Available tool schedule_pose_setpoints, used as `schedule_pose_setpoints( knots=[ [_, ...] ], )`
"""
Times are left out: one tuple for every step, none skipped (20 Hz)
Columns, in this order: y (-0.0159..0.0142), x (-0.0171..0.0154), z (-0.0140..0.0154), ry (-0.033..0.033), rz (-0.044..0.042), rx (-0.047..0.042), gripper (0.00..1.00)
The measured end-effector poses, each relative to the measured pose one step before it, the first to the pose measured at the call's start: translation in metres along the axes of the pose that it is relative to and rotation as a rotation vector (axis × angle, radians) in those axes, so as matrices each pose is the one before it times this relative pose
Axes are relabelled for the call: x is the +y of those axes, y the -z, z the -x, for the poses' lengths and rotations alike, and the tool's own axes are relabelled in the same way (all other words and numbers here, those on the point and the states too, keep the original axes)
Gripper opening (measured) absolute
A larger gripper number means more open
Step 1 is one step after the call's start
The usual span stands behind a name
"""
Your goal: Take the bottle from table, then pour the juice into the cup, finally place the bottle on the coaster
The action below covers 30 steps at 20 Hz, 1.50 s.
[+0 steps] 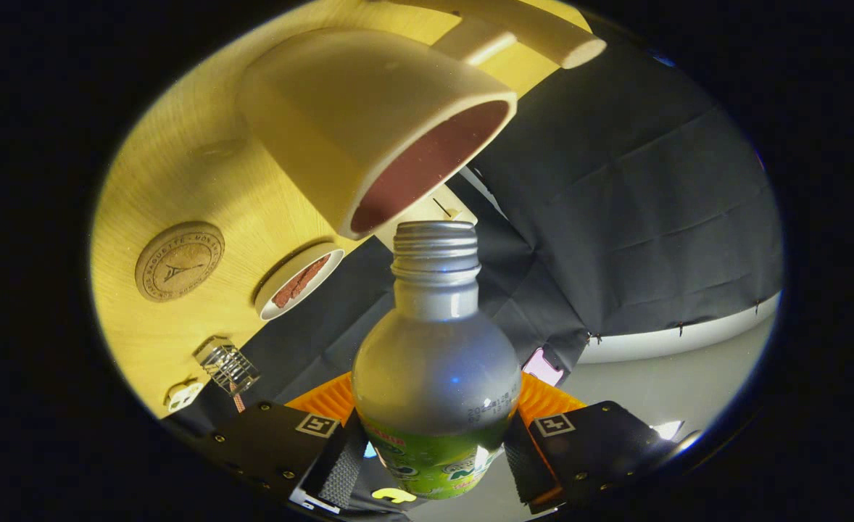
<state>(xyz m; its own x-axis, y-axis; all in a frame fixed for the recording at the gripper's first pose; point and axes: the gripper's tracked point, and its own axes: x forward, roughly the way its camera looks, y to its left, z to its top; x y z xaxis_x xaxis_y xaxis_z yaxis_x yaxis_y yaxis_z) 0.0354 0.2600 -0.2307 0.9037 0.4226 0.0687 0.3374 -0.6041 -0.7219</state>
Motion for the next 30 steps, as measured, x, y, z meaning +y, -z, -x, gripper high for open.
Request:
schedule_pose_setpoints(
  knots=[
    [-0.00023, -0.0003, 0.00033, -0.00327, -0.0174, 0.00315, 0.82],
    [-0.00055, -0.00028, 0.00037, -0.00252, -0.01974, 0.00409, 0.82],
    [0.00025, -0.00023, 0.00101, -0.00321, -0.0272, 0.00902, 0.82],
    [0.00004, 0.00093, 0.00071, -0.00569, -0.0289, 0.00342, 0.82],
    [0.00107, 0.00101, 0.00171, -0.00911, -0.04251, 0.00685, 0.82],
    [0.00218, 0.00146, 0.00093, -0.00886, -0.03974, 0.00781, 0.82],
    [0.00412, 0.0013, -0.00122, -0.00679, -0.05787, 0.01063, 0.82],
    [0.00471, 0.00078, 0.00031, -0.00738, -0.05788, 0.00826, 0.82],
    [0.00718, 0.00036, -0.00061, -0.00758, -0.05925, 0.01127, 0.82],
    [0.00276, -0.00017, 0.00169, -0.01067, -0.05677, 0.00675, 0.82],
    [-0.00062, -0.00284, -0.00121, -0.01072, -0.04637, 0.00578, 0.82],
    [0.00212, -0.00015, -0.0004, -0.01324, -0.05135, 0.01154, 0.82],
    [-0.00024, 0.00177, 0.00025, -0.01237, -0.04529, 0.01104, 0.82],
    [0.00217, 0.00231, -0.00005, -0.00962, -0.04839, 0.01235, 0.82],
    [0.0021, 0.00294, 0.00321, -0.01283, -0.04584, 0.01179, 0.82],
    [0.00232, 0.00393, 0.00057, -0.01869, -0.05348, 0.01256, 0.82],
    [0.00167, 0.00374, -0.00121, -0.01656, -0.03787, 0.01152, 0.82],
    [0.00384, 0.00208, -0.00142, -0.014, -0.03388, 0.01276, 0.82],
    [0.00454, 0.00151, -0.00206, -0.0096, -0.03451, 0.01895, 0.82],
    [0.0045, 0.00147, -0.00188, -0.01104, -0.0321, 0.01163, 0.82],
    [0.00468, 0.00124, -0.00153, -0.01348, -0.04192, 0.01547, 0.82],
    [0.00545, 0.00068, -0.00004, -0.01597, -0.0527, 0.01478, 0.82],
    [0.00432, 0.00072, 0.00008, -0.01722, -0.06331, 0.01451, 0.82],
    [0.0039, -0.00178, -0.0007, -0.01232, -0.06882, 0.0106, 0.82],
    [0.00376, -0.00268, -0.00068, -0.01053, -0.07016, 0.01141, 0.82],
    [0.00315, -0.00427, -0.0007, -0.01568, -0.07155, 0.01952, 0.82],
    [0.00256, -0.00424, -0.00062, -0.00739, -0.05974, 0.0122, 0.82],
    [0.0017, -0.00273, -0.00166, -0.00895, -0.06326, 0.01094, 0.82],
    [0.00405, -0.00202, -0.00065, -0.00582, -0.05592, 0.01362, 0.82],
    [0.00282, -0.00387, 0.00029, -0.00463, -0.05258, 0.00729, 0.82]
  ],
)
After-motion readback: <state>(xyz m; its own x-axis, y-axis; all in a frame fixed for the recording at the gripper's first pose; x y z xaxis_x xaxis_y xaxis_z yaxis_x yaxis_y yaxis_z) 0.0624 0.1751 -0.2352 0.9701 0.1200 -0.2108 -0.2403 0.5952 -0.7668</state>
